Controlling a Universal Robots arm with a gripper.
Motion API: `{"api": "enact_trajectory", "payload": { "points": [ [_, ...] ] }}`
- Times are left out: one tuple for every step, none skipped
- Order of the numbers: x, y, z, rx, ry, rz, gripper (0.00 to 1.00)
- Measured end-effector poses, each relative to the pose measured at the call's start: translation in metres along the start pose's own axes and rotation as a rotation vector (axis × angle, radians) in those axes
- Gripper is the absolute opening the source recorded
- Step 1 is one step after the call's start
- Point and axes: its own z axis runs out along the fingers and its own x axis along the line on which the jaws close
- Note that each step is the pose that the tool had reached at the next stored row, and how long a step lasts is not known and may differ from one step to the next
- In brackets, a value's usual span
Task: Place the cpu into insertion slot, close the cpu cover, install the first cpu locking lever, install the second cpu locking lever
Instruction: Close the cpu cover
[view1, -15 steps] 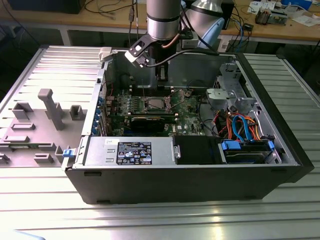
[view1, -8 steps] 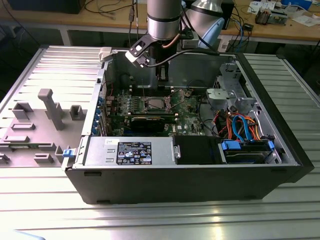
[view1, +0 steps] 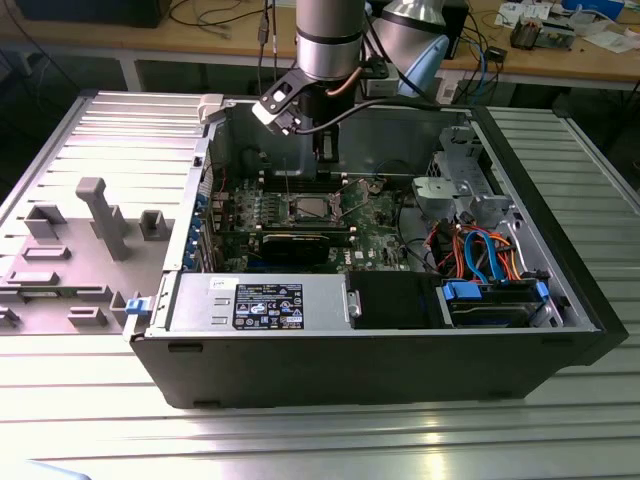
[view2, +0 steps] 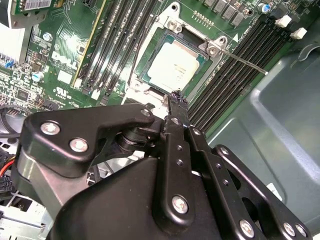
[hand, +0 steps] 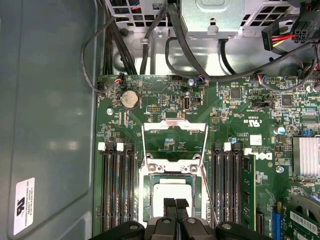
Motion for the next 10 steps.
{"api": "enact_trajectory", "payload": {
  "points": [
    [0.0000, 0.0003, 0.0000, 0.0000, 0.0000, 0.000, 0.11],
    [0.0000, 0.0005, 0.0000, 0.0000, 0.0000, 0.000, 0.11],
    [0.0000, 0.0009, 0.0000, 0.0000, 0.0000, 0.000, 0.11],
    [0.0000, 0.0016, 0.0001, 0.0000, 0.0001, 0.000, 0.11],
    [0.0000, 0.0017, 0.0001, 0.0000, 0.0000, 0.000, 0.11],
    [0.0000, 0.0018, 0.0001, 0.0000, 0.0000, 0.000, 0.11],
    [0.0000, 0.0020, 0.0001, 0.0000, 0.0000, 0.000, 0.11],
    [0.0000, 0.0023, 0.0001, -0.0001, 0.0000, 0.000, 0.11],
    [0.0000, 0.0025, 0.0001, 0.0001, 0.0000, 0.000, 0.11],
    [0.0000, 0.0028, 0.0001, 0.0000, 0.0000, 0.000, 0.11]
  ]
}}
